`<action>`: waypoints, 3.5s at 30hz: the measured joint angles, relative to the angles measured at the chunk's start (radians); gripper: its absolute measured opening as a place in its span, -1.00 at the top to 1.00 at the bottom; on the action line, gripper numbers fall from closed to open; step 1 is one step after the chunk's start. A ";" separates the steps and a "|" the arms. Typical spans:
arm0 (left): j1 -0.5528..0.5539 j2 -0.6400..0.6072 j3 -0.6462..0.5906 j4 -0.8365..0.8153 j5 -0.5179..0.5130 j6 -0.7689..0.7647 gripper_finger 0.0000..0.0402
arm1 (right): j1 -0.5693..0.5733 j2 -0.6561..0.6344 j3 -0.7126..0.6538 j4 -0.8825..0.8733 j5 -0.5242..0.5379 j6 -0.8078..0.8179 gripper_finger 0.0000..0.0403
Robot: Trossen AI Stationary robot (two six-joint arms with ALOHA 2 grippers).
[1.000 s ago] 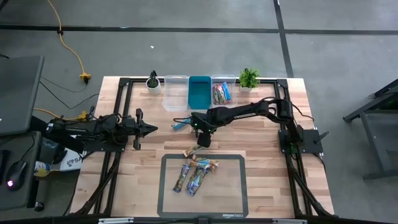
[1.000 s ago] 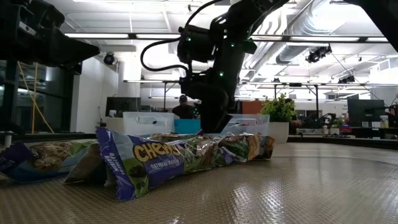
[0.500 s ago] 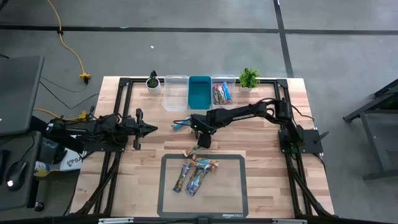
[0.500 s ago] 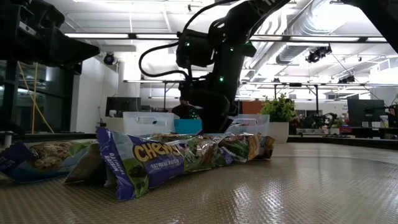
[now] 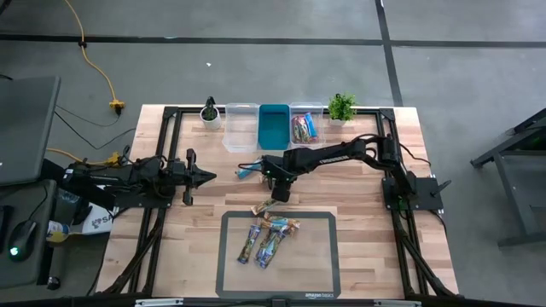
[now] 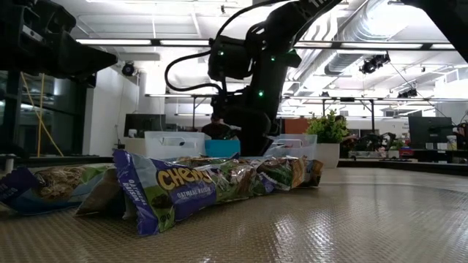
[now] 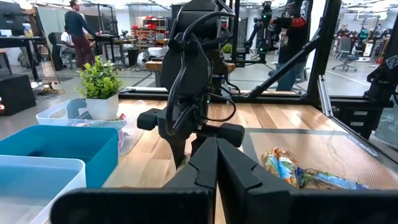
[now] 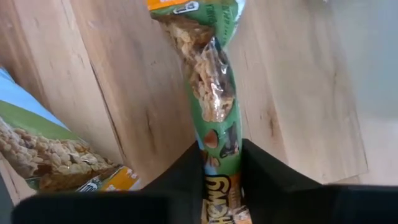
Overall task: Pick and place Granola Bars by type
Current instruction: Put the yellow granola bar into the blue bin
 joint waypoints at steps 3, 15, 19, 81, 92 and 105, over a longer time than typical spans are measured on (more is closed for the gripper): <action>0.000 0.000 0.000 0.000 0.000 0.000 1.00 | 0.001 -0.009 -0.002 0.009 -0.022 0.006 0.71; 0.000 0.000 0.000 0.000 0.000 0.000 1.00 | 0.019 -0.085 -0.003 0.134 -0.079 0.075 0.77; 0.000 0.000 0.000 0.000 0.000 0.000 1.00 | 0.035 -0.141 -0.003 0.234 -0.064 0.075 0.81; 0.000 0.000 0.000 0.000 0.001 0.000 1.00 | -0.309 -0.290 0.000 0.673 0.318 0.652 0.86; 0.000 0.000 0.000 0.000 0.002 0.000 1.00 | -0.325 -0.262 0.104 0.390 0.284 0.556 0.86; 0.000 0.000 0.000 0.000 0.001 0.000 1.00 | -0.342 -0.093 0.260 0.098 0.214 0.779 0.86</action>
